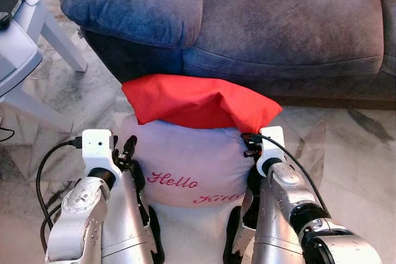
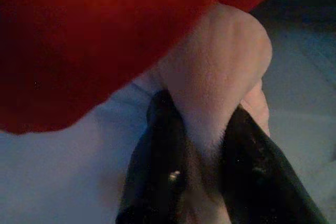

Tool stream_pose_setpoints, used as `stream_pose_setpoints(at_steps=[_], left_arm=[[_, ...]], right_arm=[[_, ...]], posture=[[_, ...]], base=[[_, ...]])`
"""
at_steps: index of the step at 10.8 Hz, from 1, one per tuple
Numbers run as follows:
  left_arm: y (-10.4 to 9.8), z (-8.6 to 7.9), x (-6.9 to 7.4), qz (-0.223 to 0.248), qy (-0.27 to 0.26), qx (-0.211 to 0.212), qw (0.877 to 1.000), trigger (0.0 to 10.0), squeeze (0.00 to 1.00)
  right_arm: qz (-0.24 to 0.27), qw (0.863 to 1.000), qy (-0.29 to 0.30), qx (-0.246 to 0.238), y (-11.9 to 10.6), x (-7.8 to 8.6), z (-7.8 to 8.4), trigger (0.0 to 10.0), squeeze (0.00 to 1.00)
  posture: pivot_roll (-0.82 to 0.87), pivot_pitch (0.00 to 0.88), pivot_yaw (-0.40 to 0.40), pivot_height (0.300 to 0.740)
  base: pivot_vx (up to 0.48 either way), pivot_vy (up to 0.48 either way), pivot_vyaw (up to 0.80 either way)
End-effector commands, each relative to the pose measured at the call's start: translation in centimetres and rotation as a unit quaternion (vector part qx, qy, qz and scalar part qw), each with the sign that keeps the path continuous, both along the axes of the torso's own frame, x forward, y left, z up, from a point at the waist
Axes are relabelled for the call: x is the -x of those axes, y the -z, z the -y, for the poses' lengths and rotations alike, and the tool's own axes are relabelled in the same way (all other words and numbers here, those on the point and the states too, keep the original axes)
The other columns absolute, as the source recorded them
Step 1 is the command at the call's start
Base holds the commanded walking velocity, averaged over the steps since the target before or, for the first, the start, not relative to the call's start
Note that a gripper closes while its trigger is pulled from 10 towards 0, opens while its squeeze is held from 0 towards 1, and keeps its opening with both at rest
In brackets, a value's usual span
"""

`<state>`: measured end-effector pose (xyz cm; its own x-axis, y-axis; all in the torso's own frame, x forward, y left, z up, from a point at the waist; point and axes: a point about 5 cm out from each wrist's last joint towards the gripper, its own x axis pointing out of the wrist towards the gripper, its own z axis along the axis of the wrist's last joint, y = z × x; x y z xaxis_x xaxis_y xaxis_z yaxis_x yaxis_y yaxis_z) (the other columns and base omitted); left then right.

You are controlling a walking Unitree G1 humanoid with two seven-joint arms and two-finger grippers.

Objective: Move the pillow to the sofa from floor

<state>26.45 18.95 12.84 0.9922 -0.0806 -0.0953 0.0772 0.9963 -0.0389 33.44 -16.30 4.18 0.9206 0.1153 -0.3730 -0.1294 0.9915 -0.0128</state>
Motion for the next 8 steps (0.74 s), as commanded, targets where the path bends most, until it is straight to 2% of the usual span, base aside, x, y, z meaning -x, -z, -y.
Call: stream_pose_setpoints(at_steps=[1, 4, 5, 6, 8], left_arm=[[0.7, -0.3, 0.2, -0.013, -0.008, -0.008, 1.000, 10.0, 0.00], [1.4, 0.0, -0.6, -0.016, -0.012, -0.003, 1.000, 10.0, 0.00], [1.9, -0.3, -0.9, -0.020, -0.027, 0.004, 0.999, 10.0, 0.00], [2.2, -0.6, -1.1, -0.020, -0.034, 0.011, 0.999, 10.0, 0.00], [2.7, -0.9, -1.2, -0.022, -0.043, 0.029, 0.998, 10.0, 0.00]], right_arm=[[-0.033, 0.999, 0.011, 0.001, 1.6, 1.2, 0.4, 0.0, 0.00], [-0.024, 1.000, 0.012, -0.010, 1.5, 1.2, 0.0, 0.0, 0.00], [-0.026, 1.000, 0.011, -0.014, 1.7, 1.3, -0.2, 0.0, 0.00], [-0.028, 0.999, 0.015, -0.017, 1.9, 1.5, -0.3, 10.0, 0.00], [-0.025, 0.999, 0.017, -0.023, 1.9, 1.6, -0.3, 10.0, 0.00]], posture=[[0.11, 0.390, -0.060, 0.471], [0.11, 0.341, -0.057, 0.471], [0.11, 0.312, -0.055, 0.471], [0.11, 0.290, -0.052, 0.471], [0.11, 0.260, -0.044, 0.471]], base=[[0.000, 0.000, 0.00], [0.000, 0.000, 0.00], [0.000, 0.000, 0.00], [0.000, 0.000, 0.00], [0.000, 0.000, 0.00]])
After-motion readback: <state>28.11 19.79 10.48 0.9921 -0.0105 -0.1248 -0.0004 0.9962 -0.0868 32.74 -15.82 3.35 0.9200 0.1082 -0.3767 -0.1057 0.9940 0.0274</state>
